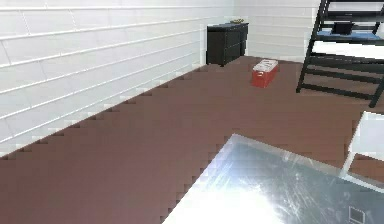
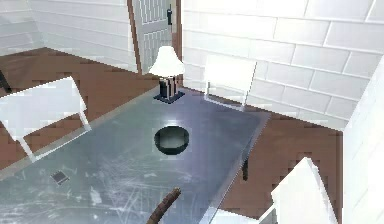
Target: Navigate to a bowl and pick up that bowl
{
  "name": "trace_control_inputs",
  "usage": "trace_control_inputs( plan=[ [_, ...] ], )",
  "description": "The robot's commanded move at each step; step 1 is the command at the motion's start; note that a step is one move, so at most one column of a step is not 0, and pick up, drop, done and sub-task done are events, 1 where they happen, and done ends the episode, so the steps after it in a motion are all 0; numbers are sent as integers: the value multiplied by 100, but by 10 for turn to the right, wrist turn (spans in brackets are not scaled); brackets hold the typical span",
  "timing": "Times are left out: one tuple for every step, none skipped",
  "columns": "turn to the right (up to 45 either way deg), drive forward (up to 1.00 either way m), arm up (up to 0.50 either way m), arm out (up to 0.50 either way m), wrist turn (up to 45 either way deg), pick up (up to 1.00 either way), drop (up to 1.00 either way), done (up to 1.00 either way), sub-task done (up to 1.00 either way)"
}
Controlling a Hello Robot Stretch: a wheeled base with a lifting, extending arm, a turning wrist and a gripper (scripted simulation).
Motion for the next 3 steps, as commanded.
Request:
trace_control_inputs(
  plan=[
    [0,0,50,0,0,0,0,0,0],
    [0,0,30,0,0,0,0,0,0],
    [0,0,0,46,0,0,0,0,0]
  ],
)
